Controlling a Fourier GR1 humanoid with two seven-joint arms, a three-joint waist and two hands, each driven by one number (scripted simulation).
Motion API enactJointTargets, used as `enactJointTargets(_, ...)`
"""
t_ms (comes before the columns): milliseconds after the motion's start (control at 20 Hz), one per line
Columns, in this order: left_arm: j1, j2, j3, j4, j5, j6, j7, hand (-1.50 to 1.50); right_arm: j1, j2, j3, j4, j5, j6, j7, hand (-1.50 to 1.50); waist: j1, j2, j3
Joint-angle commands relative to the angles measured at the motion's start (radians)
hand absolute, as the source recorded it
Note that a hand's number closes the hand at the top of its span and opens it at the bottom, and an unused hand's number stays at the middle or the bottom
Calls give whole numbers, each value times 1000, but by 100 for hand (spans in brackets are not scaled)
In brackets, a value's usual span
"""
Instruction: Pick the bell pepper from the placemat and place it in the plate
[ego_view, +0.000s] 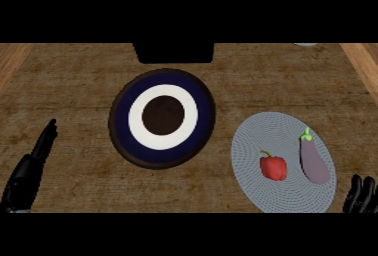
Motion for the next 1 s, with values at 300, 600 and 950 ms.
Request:
enactJointTargets(300, -22, -13, -3, -16, -7, -11, 13, 0, 174, -315, -6, -131, 302, -50, 513, -150, 25, 13, -3)
enactJointTargets(600, -27, 11, 11, -28, -11, -39, 17, 0, 75, -410, -65, -211, 435, 65, 939, -150, 40, 14, -3)
enactJointTargets(950, 0, -31, 4, -32, -40, -18, 11, 0, -131, -458, -60, -138, 438, 301, 1201, -150, 31, 7, 1)
